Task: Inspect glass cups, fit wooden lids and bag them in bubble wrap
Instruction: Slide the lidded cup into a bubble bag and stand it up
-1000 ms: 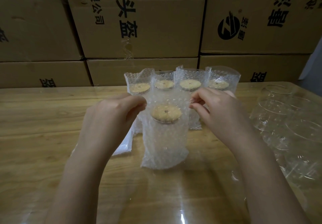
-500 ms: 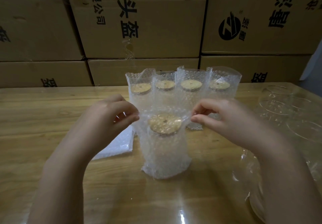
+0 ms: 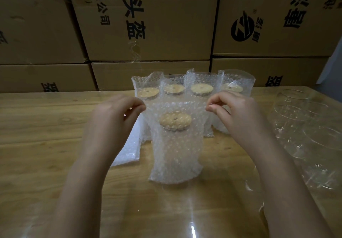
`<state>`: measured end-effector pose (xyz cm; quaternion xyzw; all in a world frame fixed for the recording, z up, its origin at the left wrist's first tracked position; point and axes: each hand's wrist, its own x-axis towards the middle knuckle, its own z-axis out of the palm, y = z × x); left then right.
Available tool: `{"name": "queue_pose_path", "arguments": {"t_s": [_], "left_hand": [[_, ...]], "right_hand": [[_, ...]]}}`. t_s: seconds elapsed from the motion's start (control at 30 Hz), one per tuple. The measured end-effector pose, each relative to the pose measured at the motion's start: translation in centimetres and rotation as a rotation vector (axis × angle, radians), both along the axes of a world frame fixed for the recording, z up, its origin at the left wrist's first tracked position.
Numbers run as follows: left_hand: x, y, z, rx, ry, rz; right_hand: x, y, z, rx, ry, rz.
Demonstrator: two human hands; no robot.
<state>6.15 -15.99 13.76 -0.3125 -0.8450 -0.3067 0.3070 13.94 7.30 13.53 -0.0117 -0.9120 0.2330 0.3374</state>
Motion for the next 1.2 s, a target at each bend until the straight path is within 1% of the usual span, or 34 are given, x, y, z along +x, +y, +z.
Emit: {"name": "queue_pose_path", "arguments": {"t_s": [0.13, 0.27, 0.33, 0.43, 0.53, 0.57, 0.6, 0.7, 0.73, 0.8, 0.87, 0.97, 1.0, 1.07, 1.13, 1.2], "left_hand": [[-0.2, 1.1, -0.8, 0.077, 0.068, -0.004], [-0.7, 1.6, -1.7, 0.126, 0.024, -0.034], [-1.0, 1.7, -2.1, 0.196, -0.078, -0.077], [-1.6, 1.8, -2.6, 0.336, -0.295, -0.203], [-1.9, 1.7, -2.8, 0.513, -0.530, -0.360], [-1.9, 1.7, -2.9, 0.549, -0.576, -0.390], [-2.0, 1.7, -3.0, 0.566, -0.596, -0.406], [-2.3, 1.5, -3.1, 0.602, -0.586, -0.408], [-2.4, 1.4, -3.2, 0.641, -0.588, -0.403], [-2.8, 1.4, -3.6, 0.765, -0.622, -0.380], [-3.3, 1.6, -4.3, 0.917, -0.706, -0.334], [-4.1, 2.5, -6.1, 1.097, -0.883, -0.274], [-4.3, 2.9, -6.8, 1.107, -0.926, -0.257], [-4.5, 3.6, -8.4, 1.014, -0.963, -0.201], [-4.5, 4.1, -10.1, 0.917, -0.961, -0.136], [-4.5, 4.3, -11.7, 0.878, -0.957, -0.085]], "right_hand": [[-0.2, 0.4, -0.2, -0.031, 0.045, -0.016], [-0.2, 1.0, -0.2, -0.029, -0.001, -0.016], [-0.1, 1.1, -0.2, -0.042, -0.050, -0.014], [0.3, 0.4, 0.1, -0.050, -0.112, 0.025], [1.1, -1.2, 0.9, -0.068, -0.037, 0.137], [1.3, -1.7, 1.2, -0.056, -0.039, 0.165], [1.4, -2.2, 1.4, -0.043, -0.084, 0.177], [0.6, -3.1, 1.5, 0.034, -0.368, 0.125], [0.0, -3.1, 1.5, 0.066, -0.435, 0.113], [-1.4, -3.5, 1.5, 0.082, -0.498, 0.135], [-2.6, -3.9, 1.6, 0.095, -0.560, 0.140], [-3.8, -4.0, 1.6, 0.213, -0.706, 0.080], [-4.0, -4.0, 1.6, 0.274, -0.739, 0.062], [-4.0, -4.3, 1.5, 0.351, -0.758, 0.075], [-3.7, -4.8, 1.1, 0.332, -0.740, 0.155], [-3.4, -5.0, 0.6, 0.300, -0.690, 0.233]]}}
